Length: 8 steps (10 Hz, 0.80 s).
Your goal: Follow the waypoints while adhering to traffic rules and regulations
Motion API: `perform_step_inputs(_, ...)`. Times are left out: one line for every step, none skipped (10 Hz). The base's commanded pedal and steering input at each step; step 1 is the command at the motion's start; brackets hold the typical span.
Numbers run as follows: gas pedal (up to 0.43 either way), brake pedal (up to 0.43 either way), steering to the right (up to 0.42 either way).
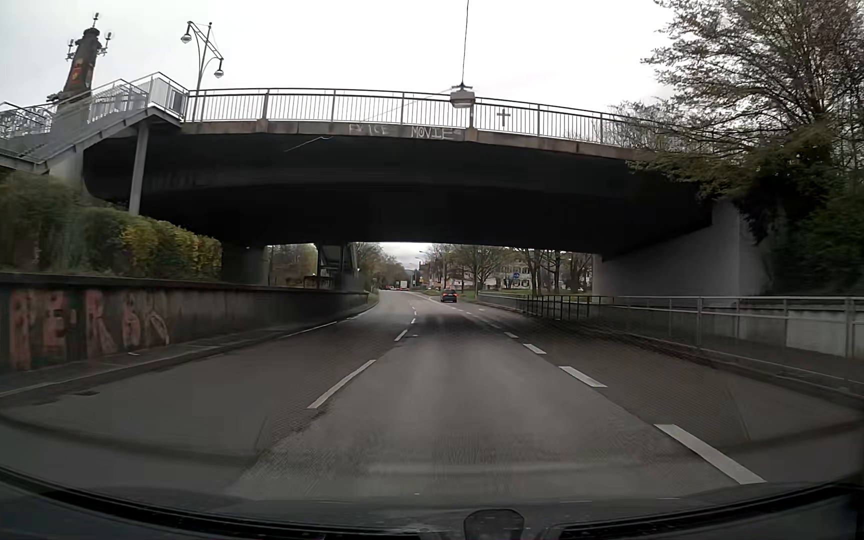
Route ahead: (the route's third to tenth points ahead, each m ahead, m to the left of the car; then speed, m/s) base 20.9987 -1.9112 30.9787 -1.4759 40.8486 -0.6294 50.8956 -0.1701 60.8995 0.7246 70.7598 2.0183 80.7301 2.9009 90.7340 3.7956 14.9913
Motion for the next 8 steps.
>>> perform_step_inputs(0.138,0.0,0.0)
perform_step_inputs(0.138,0.0,0.0)
perform_step_inputs(0.138,0.0,0.0)
perform_step_inputs(0.138,0.0,0.0)
perform_step_inputs(0.138,0.0,0.0)
perform_step_inputs(0.138,0.0,0.0)
perform_step_inputs(0.138,0.0,0.0)
perform_step_inputs(0.15,0.0,0.0)
